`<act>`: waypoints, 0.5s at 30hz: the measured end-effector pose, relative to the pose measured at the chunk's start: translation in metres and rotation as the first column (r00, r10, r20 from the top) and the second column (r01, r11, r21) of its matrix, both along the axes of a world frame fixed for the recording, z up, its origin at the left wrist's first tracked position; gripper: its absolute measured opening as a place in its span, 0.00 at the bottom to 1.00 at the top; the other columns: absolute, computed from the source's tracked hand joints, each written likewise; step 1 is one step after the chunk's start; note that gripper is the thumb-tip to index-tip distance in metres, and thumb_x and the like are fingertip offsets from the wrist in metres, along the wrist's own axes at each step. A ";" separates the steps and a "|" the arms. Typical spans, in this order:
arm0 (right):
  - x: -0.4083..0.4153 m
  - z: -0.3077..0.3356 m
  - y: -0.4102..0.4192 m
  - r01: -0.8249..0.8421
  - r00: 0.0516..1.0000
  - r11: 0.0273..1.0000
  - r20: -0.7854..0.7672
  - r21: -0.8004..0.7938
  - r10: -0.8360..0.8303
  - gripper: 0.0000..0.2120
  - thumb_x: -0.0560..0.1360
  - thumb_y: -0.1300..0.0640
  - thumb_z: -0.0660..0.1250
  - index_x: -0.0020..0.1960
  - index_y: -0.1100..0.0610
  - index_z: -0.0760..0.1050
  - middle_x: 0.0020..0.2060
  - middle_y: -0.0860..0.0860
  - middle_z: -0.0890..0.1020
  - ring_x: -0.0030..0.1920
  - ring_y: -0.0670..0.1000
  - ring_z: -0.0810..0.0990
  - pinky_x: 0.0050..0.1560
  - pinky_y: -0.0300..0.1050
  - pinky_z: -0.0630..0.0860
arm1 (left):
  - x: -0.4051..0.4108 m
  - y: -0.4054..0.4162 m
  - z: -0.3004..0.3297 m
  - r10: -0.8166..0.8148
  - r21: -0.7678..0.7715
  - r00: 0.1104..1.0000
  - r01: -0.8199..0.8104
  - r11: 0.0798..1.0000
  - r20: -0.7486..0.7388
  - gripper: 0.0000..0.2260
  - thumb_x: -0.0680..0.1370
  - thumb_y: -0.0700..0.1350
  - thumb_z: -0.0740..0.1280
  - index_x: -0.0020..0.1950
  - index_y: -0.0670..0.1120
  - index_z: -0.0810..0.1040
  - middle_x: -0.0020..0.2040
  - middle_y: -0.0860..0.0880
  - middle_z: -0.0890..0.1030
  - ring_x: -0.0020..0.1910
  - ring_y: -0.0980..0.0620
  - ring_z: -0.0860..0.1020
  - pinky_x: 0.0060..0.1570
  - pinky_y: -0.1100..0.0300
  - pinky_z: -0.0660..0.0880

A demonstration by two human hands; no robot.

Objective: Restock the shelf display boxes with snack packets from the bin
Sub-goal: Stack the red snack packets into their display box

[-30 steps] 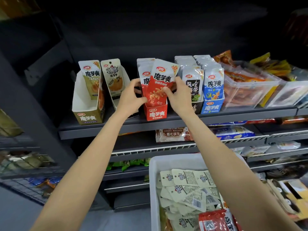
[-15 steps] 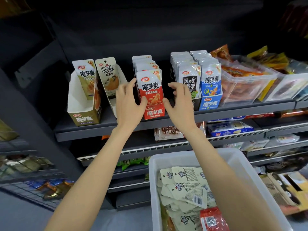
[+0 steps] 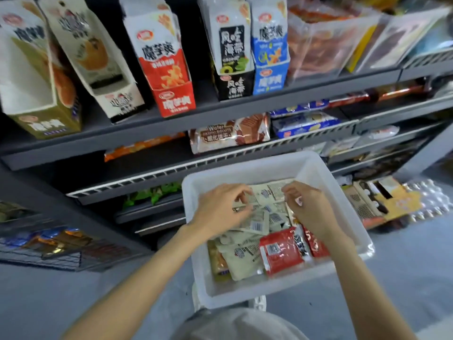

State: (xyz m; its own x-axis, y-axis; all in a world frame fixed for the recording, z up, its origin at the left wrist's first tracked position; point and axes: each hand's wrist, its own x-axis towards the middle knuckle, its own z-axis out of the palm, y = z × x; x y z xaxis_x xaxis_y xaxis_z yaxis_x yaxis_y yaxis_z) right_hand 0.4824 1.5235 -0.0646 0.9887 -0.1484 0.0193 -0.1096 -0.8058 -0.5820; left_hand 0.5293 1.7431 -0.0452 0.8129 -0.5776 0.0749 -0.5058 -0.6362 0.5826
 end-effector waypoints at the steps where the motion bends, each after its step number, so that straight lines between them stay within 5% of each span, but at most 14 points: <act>1: -0.007 -0.005 -0.008 0.020 0.999 0.999 -0.048 -0.045 -0.022 0.09 0.74 0.62 0.67 0.54 0.56 0.78 0.48 0.52 0.82 0.49 0.55 0.81 0.47 0.54 0.79 | -0.005 -0.009 -0.008 -0.045 0.104 0.997 0.052 0.993 -0.069 0.16 0.76 0.56 0.65 0.63 0.56 0.73 0.57 0.60 0.77 0.59 0.58 0.73 0.58 0.57 0.71; 5: -0.025 -0.019 -0.035 0.049 0.938 0.962 -0.318 -0.270 -0.137 0.23 0.76 0.53 0.66 0.69 0.57 0.68 0.63 0.56 0.73 0.63 0.59 0.72 0.60 0.52 0.72 | -0.026 -0.044 -0.033 -0.149 0.321 0.974 0.198 0.926 -0.170 0.30 0.73 0.63 0.65 0.71 0.53 0.66 0.70 0.53 0.67 0.69 0.54 0.64 0.66 0.56 0.64; 8: -0.031 -0.029 -0.042 0.050 0.884 0.954 -0.431 -0.296 -0.180 0.28 0.75 0.49 0.67 0.70 0.59 0.64 0.64 0.58 0.71 0.64 0.59 0.71 0.62 0.51 0.70 | -0.036 -0.065 -0.045 -0.220 0.454 0.957 0.283 0.845 -0.188 0.38 0.70 0.66 0.66 0.74 0.49 0.63 0.73 0.50 0.64 0.71 0.50 0.60 0.70 0.53 0.59; 11: -0.033 -0.036 -0.041 -0.035 0.859 0.946 -0.493 -0.322 -0.136 0.26 0.75 0.46 0.65 0.66 0.60 0.66 0.60 0.59 0.74 0.59 0.59 0.75 0.57 0.50 0.72 | -0.039 -0.080 -0.054 -0.260 0.516 0.953 0.302 0.801 -0.153 0.35 0.70 0.63 0.69 0.70 0.47 0.66 0.67 0.49 0.69 0.67 0.49 0.64 0.66 0.53 0.64; 15: -0.028 -0.038 -0.044 -0.069 0.889 0.962 -0.454 -0.265 -0.061 0.27 0.74 0.46 0.67 0.68 0.58 0.67 0.56 0.59 0.78 0.58 0.59 0.76 0.57 0.49 0.72 | -0.039 -0.087 -0.057 -0.202 0.444 0.961 0.266 0.856 -0.188 0.28 0.70 0.56 0.73 0.66 0.48 0.71 0.60 0.52 0.74 0.60 0.52 0.69 0.60 0.58 0.67</act>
State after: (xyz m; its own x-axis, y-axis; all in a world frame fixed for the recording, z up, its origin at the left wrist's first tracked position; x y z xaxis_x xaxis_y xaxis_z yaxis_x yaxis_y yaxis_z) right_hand 0.4547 1.4790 -0.1022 0.8979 -0.1977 -0.3933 -0.3051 -0.9236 -0.2321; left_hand 0.4904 1.6562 -0.1024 0.6331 -0.6938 -0.3433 -0.6142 -0.7202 0.3228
